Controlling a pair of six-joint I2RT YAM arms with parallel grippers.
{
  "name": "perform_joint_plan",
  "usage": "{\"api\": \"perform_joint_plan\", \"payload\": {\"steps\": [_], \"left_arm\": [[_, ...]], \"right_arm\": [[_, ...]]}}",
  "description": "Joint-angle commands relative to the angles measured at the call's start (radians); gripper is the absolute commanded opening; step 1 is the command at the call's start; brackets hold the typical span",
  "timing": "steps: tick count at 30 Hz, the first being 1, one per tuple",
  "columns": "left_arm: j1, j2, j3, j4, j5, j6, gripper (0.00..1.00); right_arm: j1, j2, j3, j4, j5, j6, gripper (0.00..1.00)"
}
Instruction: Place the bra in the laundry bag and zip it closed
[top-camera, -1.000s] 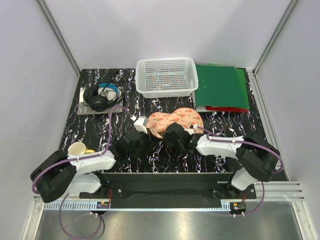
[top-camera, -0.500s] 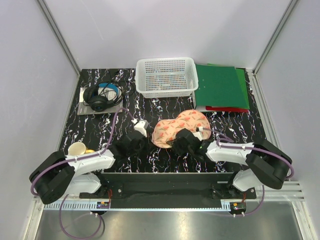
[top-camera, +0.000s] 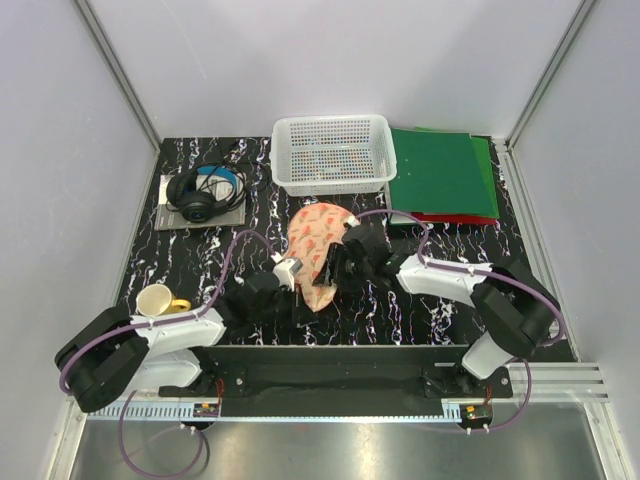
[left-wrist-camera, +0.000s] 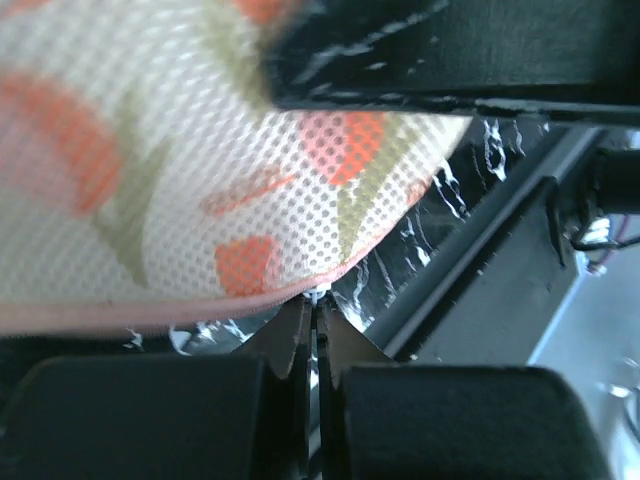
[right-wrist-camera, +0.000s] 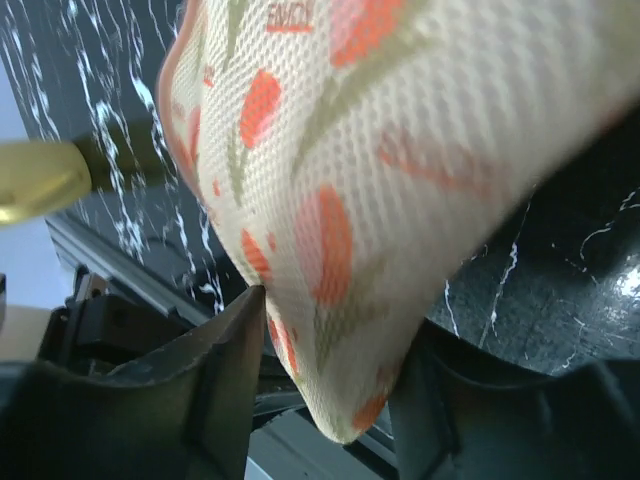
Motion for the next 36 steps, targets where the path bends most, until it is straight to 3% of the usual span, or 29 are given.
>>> {"api": "perform_joint_plan", "payload": {"steps": [1,2,5,10,14,18,21,25,30,33,36], "left_arm": [[-0.022,-0.007,0.001,0.144,0.062,-0.098,0.0],[-0.024,0.002,0.012,0.15,0.058,-0.104,0.0],[-0.028,0.025,0.032,0.17,0.053,-0.112,0.0],[-0.036,0.075,0.058,0.205,0.079,-0.128,0.0],[-0.057,0.13,0.068,0.248,0.084,-0.145,0.0],[-0.064,0.148,0.065,0.249,0.076,-0.153,0.0],[-0.062,0.132,0.067,0.158,0.023,-0.147,0.0],[-0.032,0.06,0.046,-0.047,-0.085,-0.153,0.0],[0.131,-0.066,-0.025,-0.17,-0.114,-0.145,0.0],[0.179,-0.139,-0.016,-0.251,-0.131,-0.101,0.0],[0.193,-0.173,-0.001,-0.287,-0.133,-0.072,0.0]], "right_arm": [[-0.002,-0.012,-0.008,0.009,-0.104,0.001,0.62],[-0.002,-0.029,-0.072,0.086,-0.105,0.038,0.71],[0.001,-0.103,-0.216,0.24,-0.113,0.185,0.8],[0.027,-0.146,-0.347,0.432,-0.093,0.329,0.81],[0.043,-0.08,-0.395,0.615,-0.078,0.424,0.71],[0.043,-0.038,-0.438,0.708,-0.03,0.522,0.29],[0.034,-0.057,-0.475,0.687,-0.009,0.53,0.11],[-0.029,-0.069,-0.522,0.664,-0.079,0.457,0.04],[-0.142,-0.032,-0.49,0.604,-0.32,0.239,0.02],[-0.172,-0.044,-0.434,0.492,-0.364,0.114,0.02],[-0.189,-0.047,-0.313,0.275,-0.354,-0.051,0.03]]}}
